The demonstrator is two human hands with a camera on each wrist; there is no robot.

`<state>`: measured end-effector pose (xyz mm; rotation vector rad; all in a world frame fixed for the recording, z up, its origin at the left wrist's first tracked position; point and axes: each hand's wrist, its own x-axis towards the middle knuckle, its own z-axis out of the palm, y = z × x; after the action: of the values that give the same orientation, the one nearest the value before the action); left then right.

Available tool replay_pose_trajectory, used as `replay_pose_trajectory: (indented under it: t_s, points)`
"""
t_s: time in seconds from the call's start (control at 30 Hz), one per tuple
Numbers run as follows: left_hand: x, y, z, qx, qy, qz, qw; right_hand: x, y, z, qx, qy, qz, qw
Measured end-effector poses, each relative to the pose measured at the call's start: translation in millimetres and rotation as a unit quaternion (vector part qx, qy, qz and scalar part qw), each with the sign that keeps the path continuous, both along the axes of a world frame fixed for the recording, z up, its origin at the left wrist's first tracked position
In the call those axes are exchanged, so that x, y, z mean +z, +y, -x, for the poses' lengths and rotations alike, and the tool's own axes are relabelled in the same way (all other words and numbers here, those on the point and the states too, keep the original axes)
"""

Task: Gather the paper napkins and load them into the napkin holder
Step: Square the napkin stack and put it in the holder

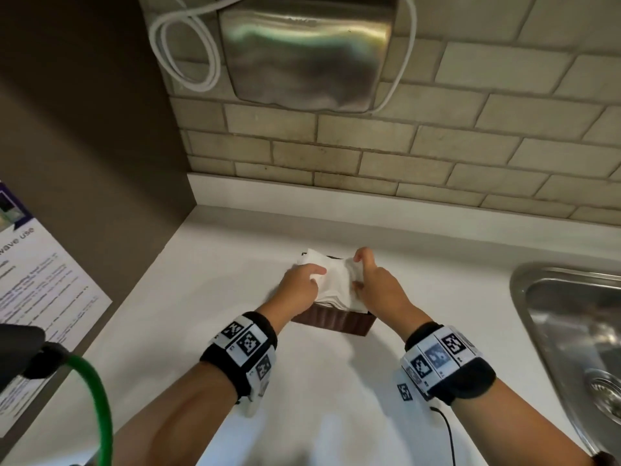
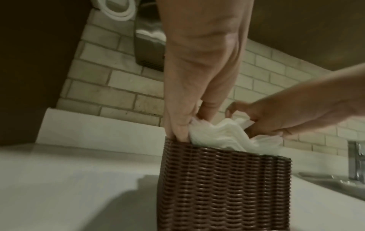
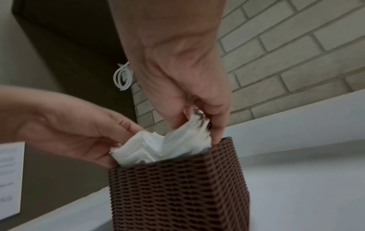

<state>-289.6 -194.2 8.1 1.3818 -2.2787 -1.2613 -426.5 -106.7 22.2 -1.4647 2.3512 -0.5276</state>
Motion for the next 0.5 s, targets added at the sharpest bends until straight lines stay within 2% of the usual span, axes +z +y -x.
replay_pose_trajectory:
  t_s: [0.13, 0.23, 0.33, 0.43, 0.5]
  points:
    - [4.7, 1.2, 13.7, -0.069, -0.151, -0.022, 0.986, -0.2, -15.0, -10.0, 0.021, 0.048, -0.106, 0.993]
    - [1.8, 1.4, 18.1, -0.084, -0.184, -0.041, 0.978, -1.5, -22.6, -17.3, 0.031, 0.080, -0.179, 0.980]
    - [1.8, 1.1, 21.7, -0.092, -0.205, -0.054, 0.973, -7.5, -25.4, -17.3, 0.033, 0.112, -0.214, 0.970]
    - [2.7, -1.1, 22.9, -0.129, -0.213, -0.064, 0.966, -11.8, -22.8, -14.7, 0.058, 0.166, -0.222, 0.959]
    - [-0.4, -1.8, 21.7, -0.134, -0.211, -0.038, 0.967, -11.2, -19.7, -13.7, 0.053, 0.165, -0.206, 0.963]
